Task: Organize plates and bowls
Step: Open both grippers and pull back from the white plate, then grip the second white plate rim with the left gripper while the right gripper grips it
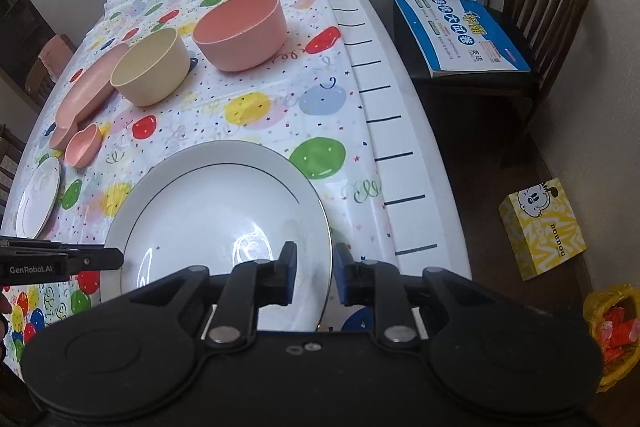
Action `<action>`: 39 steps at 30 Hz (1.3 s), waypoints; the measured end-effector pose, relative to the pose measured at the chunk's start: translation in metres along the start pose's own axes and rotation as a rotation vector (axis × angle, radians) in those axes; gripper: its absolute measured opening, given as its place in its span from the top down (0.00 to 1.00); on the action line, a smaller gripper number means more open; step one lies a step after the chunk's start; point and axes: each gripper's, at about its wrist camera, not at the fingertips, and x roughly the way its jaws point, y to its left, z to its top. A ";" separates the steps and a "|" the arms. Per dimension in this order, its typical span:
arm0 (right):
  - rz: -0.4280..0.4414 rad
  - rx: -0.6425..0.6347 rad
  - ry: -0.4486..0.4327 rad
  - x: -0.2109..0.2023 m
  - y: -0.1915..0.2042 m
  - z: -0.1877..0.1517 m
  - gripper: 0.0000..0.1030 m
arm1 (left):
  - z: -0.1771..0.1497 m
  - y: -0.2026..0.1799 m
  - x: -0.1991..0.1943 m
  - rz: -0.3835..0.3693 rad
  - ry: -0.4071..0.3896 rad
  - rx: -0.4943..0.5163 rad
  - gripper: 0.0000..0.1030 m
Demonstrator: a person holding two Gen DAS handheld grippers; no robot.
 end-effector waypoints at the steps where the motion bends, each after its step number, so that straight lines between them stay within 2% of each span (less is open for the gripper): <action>1: 0.004 -0.005 -0.003 -0.001 0.002 0.000 0.79 | 0.000 0.000 -0.002 0.002 -0.007 -0.001 0.83; 15: 0.044 -0.101 -0.105 -0.030 0.048 0.010 0.68 | -0.005 0.015 -0.063 0.026 -0.162 -0.009 0.80; 24: 0.041 -0.118 -0.169 -0.054 0.100 -0.006 0.49 | -0.017 0.045 -0.102 0.009 -0.220 0.026 0.78; 27: 0.033 -0.122 -0.191 -0.060 0.119 -0.011 0.42 | -0.021 0.056 -0.114 0.007 -0.240 0.039 0.67; 29: 0.033 -0.123 -0.209 -0.064 0.131 -0.014 0.36 | -0.024 0.063 -0.123 0.010 -0.257 0.044 0.48; 33: 0.031 -0.125 -0.240 -0.069 0.154 -0.018 0.30 | -0.028 0.079 -0.139 0.018 -0.292 0.054 0.45; 39: 0.036 -0.147 -0.277 -0.072 0.193 -0.023 0.19 | -0.035 0.107 -0.160 0.043 -0.340 0.055 0.30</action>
